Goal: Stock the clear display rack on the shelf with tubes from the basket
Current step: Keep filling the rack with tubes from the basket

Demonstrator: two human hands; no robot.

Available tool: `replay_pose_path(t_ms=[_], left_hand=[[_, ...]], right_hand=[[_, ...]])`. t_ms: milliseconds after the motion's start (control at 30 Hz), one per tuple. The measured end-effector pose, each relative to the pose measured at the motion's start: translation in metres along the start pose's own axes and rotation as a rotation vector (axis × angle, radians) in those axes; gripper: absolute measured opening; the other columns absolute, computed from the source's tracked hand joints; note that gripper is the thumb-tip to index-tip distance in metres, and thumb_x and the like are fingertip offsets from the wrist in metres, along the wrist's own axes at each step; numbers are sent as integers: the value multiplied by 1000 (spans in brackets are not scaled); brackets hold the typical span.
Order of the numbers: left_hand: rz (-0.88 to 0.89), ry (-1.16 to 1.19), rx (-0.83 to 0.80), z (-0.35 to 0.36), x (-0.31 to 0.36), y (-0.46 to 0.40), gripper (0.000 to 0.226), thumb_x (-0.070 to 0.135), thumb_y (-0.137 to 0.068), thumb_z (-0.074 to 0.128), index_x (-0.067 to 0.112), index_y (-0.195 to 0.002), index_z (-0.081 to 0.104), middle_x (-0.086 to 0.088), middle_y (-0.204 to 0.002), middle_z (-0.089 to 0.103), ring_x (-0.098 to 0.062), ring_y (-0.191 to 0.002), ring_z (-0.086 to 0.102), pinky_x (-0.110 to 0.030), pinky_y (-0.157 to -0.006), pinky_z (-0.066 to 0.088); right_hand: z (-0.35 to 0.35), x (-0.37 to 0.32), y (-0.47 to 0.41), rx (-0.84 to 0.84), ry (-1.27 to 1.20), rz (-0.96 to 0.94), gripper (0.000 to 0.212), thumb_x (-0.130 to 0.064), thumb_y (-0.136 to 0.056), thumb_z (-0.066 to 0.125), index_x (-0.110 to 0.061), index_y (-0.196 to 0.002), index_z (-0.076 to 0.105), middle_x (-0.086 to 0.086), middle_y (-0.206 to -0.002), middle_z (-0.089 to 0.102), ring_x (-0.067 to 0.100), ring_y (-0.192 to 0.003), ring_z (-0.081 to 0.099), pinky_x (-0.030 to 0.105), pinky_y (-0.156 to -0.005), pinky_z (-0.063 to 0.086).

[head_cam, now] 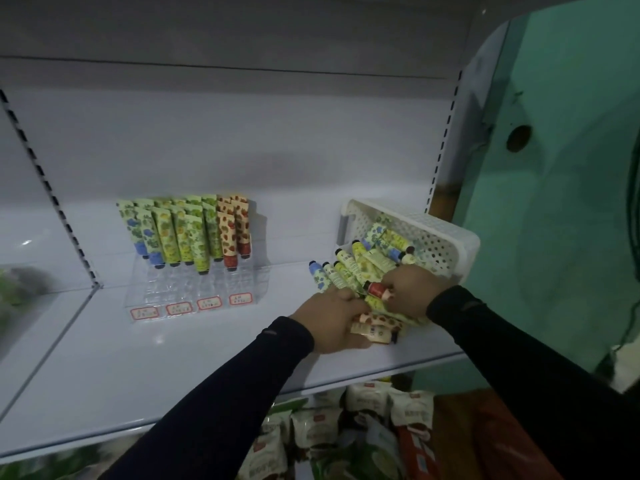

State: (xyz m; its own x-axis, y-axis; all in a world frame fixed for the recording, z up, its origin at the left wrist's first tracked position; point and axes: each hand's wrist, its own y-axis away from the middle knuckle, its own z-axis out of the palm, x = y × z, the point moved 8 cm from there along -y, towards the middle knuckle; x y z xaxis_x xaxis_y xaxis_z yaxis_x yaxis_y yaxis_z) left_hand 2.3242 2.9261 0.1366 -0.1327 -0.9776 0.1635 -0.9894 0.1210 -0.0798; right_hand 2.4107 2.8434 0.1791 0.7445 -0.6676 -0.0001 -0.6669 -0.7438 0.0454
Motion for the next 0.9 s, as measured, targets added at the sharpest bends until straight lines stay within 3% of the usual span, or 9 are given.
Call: replay_pose_path(t_ms=[267,500,567,767,900], left_hand=[[-160,7,-92,-18,-39,43,42,53,-87,62,18,-110,59,1,-96,46,-20,-89,50,-32,-75,41],[-284,16,-165,-19,-64,74,42,52,-90,57,17,-112,52,-3,-99,58,-23,-87,56,-34,-74,46],[-312,32,-171,-19,-70,83,43,52,-90,56,17,-114,51,-4,-104,62,-22,-89,58,-35,-75,48],[-414,106,-98,-29,-89,112,40,52,-87,59,18,-104,49,-2,-99,61,-18,-84,58,-33,-69,46],[-457,221,56,-41,-97,128,33,49,-90,58,19,-97,46,6,-83,53,-13,-73,52,-31,-62,36]], right_hand=[[5,-27,-1,40,-88,-61,22,-25,-86,61,-5,-96,64,12,-93,62,26,-85,56,34,-74,45],[2,-60,3,95,-232,-166,16,-25,-86,64,-14,-78,55,-1,-70,48,18,-74,47,30,-59,32],[2,-69,2,111,-280,-169,13,-25,-86,64,-15,-82,57,-3,-71,50,16,-74,48,24,-59,34],[-3,-84,-2,176,-462,-123,18,-24,-86,62,-16,-101,58,-3,-83,61,19,-80,58,32,-72,46],[-12,-96,-3,221,-643,-139,43,-24,-88,63,-25,-128,49,2,-98,67,18,-81,64,36,-78,55]])
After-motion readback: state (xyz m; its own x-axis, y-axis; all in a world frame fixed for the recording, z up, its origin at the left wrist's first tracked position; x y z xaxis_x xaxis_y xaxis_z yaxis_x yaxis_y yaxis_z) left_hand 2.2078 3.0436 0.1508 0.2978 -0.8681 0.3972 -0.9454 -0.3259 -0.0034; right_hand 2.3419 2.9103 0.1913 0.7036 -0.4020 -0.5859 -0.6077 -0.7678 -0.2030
